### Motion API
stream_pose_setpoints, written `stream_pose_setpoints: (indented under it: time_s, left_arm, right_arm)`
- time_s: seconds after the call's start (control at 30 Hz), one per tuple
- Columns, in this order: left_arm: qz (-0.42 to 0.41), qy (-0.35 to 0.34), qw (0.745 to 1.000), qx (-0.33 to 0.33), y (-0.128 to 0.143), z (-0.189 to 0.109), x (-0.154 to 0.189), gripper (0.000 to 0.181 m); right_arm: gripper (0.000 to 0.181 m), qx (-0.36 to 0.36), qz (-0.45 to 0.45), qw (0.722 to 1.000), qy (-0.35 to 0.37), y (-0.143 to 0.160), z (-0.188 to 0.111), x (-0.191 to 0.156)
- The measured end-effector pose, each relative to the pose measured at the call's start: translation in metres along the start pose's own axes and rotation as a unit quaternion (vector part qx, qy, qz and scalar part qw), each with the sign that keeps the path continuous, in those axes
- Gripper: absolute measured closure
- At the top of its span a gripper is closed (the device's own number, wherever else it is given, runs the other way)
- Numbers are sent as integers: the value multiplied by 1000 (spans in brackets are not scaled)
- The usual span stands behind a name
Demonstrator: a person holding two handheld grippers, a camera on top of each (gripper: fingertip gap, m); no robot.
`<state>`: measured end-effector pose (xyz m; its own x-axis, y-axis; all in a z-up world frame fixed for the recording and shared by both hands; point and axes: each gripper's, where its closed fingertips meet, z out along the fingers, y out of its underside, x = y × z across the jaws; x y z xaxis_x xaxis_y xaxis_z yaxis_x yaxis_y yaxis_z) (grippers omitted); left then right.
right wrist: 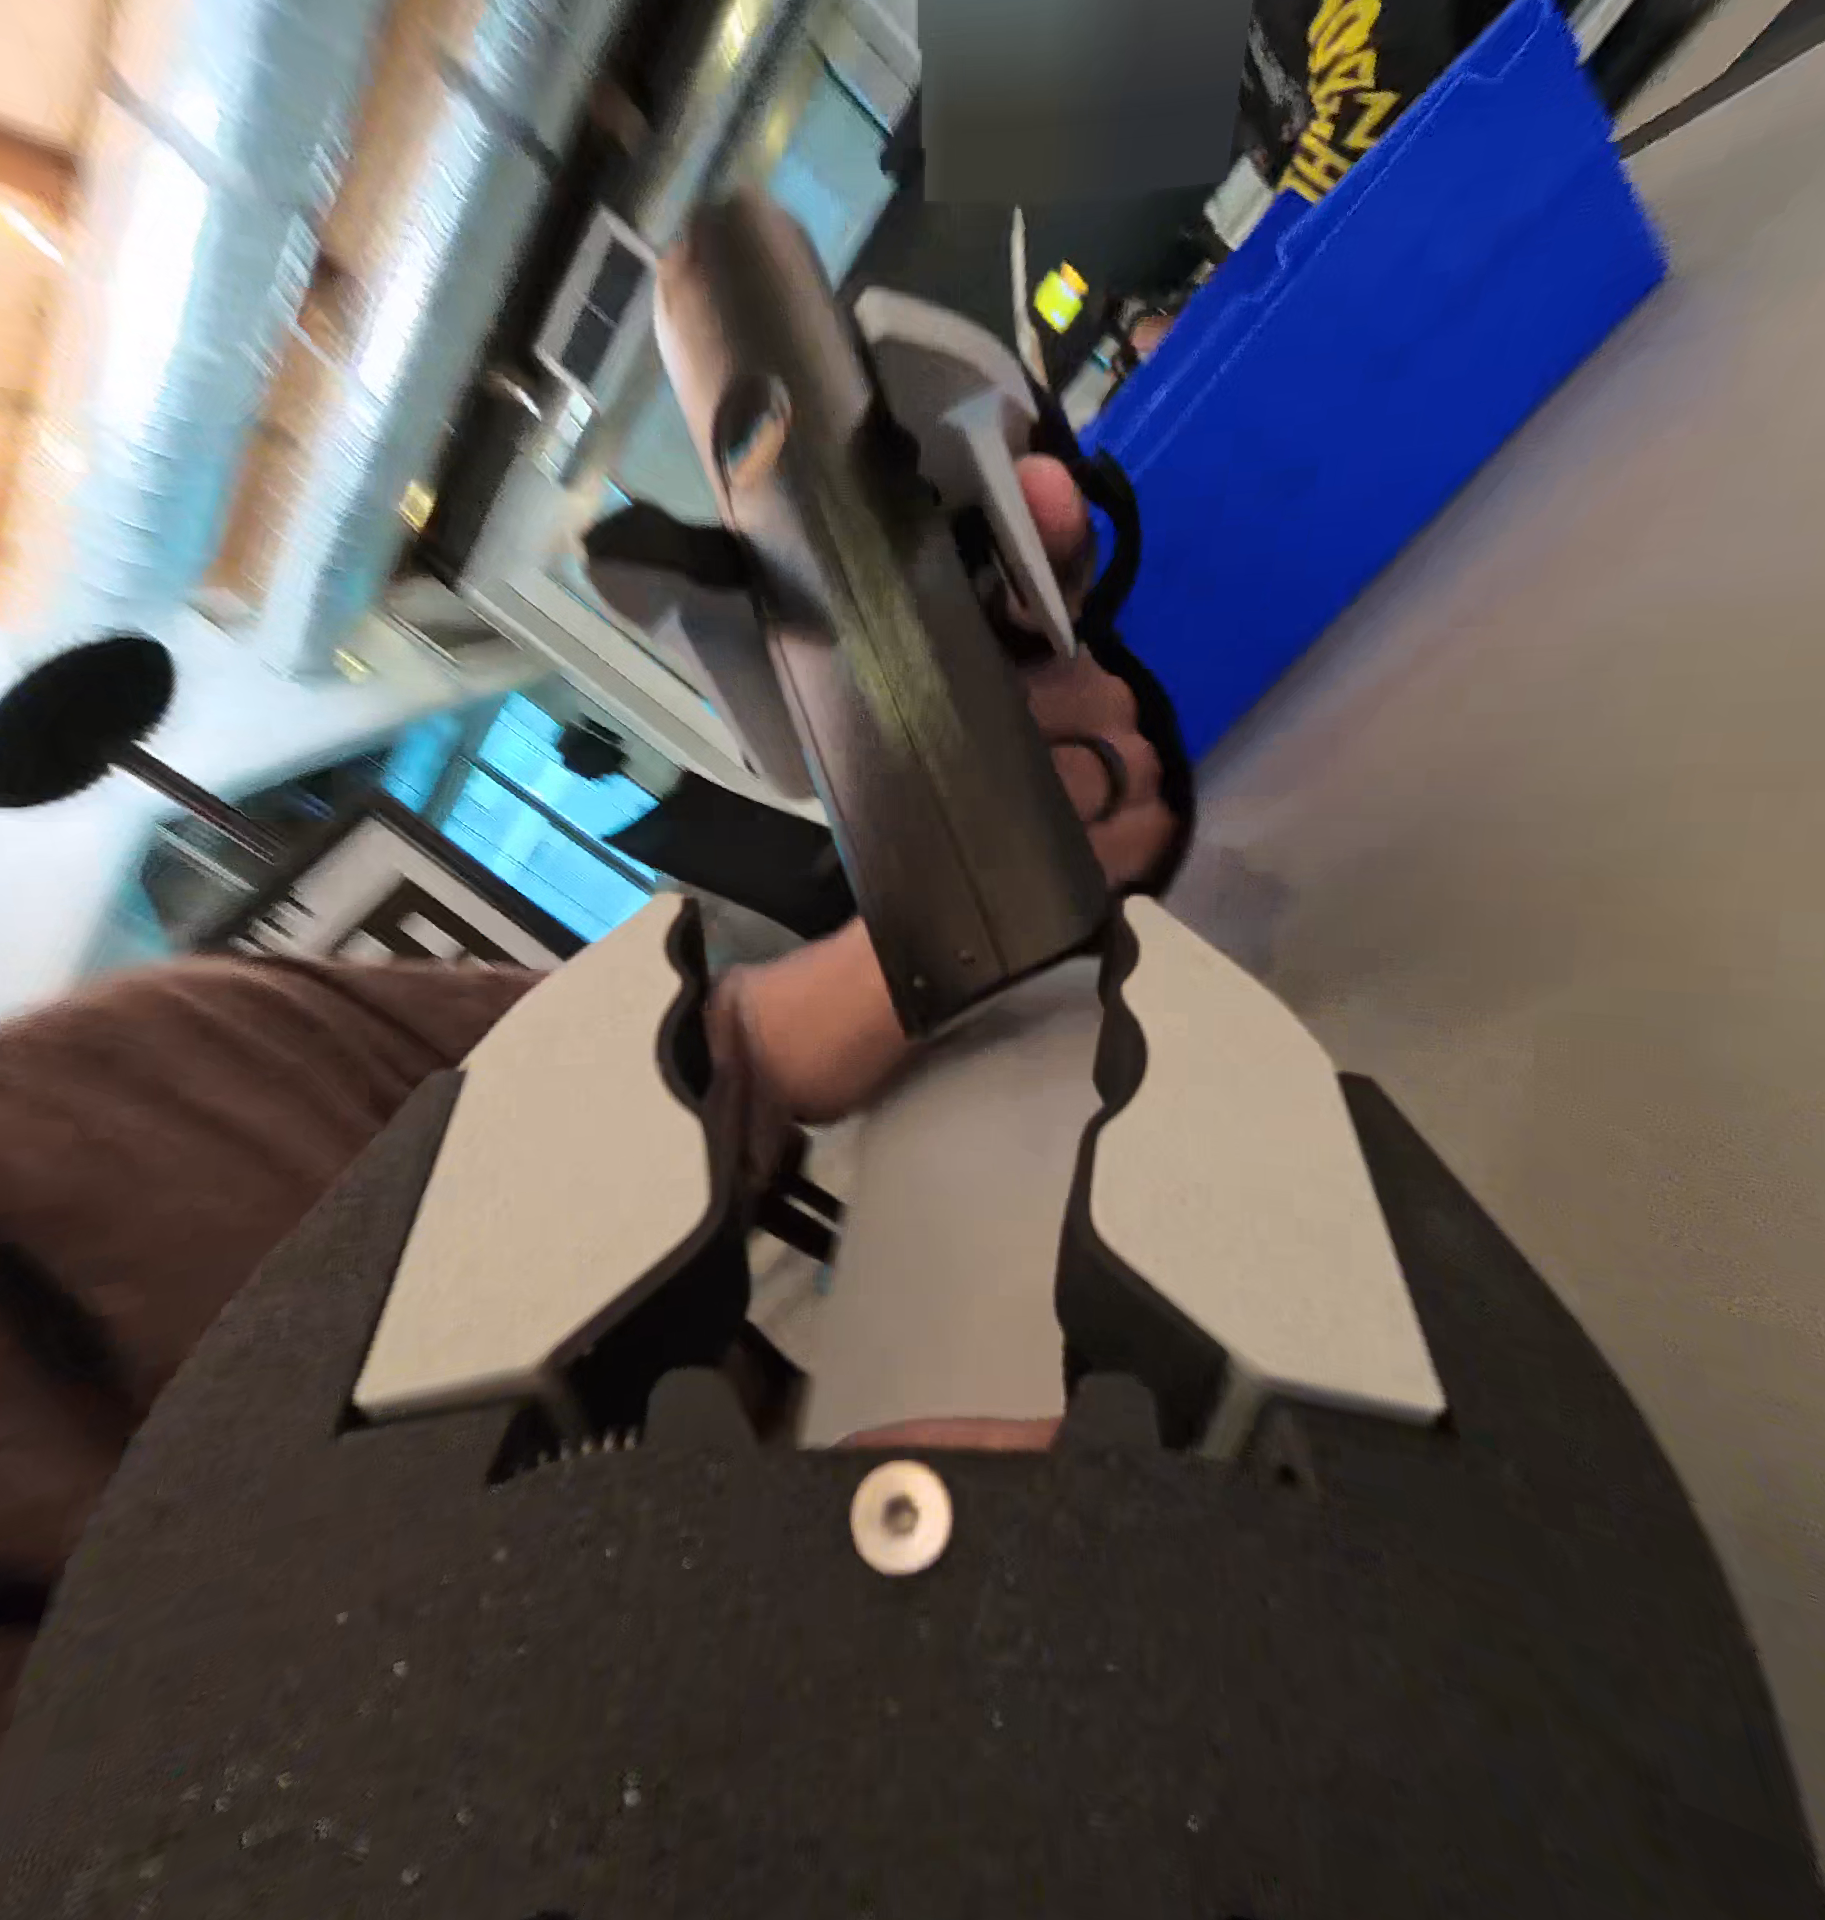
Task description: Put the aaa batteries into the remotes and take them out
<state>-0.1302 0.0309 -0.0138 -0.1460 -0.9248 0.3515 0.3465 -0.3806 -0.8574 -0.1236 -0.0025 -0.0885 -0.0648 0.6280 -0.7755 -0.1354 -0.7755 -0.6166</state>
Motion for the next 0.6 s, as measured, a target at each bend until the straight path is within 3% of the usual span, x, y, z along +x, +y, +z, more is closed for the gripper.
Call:
stream_pose_setpoints:
  time_s: [0.07, 0.1, 0.13, 0.2, 0.3, 0.37, 0.5, 0.6]
  left_arm:
    - [18, 1, 1000, -1, 1, 1, 2, 125]
    - [25, 1, 1000, -3, 2, 2, 3, 125]
    - [28, 5, 1000, -4, 2, 2, 6, 125]
    - [53, -8, 998, -21, 8, 4, 4, 126]
    - [90, -25, 992, -80, 25, 2, -4, 125]
    - [135, -46, 980, -139, 40, 0, -11, 130]
    - [194, -94, 955, -204, 58, 6, -18, 98]
    - [221, -103, 949, -199, 57, 8, -17, 98]
  right_arm:
    - [111, 29, 65, 997, -32, -8, 2, -2]
    - [118, 37, 87, 995, -34, -10, 1, 0]
    - [140, 35, 93, 995, -28, -10, -2, 3]
    - [143, 42, 84, 995, -30, -17, -11, 2]
    - [149, 49, 57, 997, -12, -29, -26, -4]
    - [154, 36, 88, 995, -19, -33, -36, -7]
    - [158, 13, 110, 994, -12, -31, -47, -2]
    - [158, -22, 148, 988, -36, -20, -44, -6]
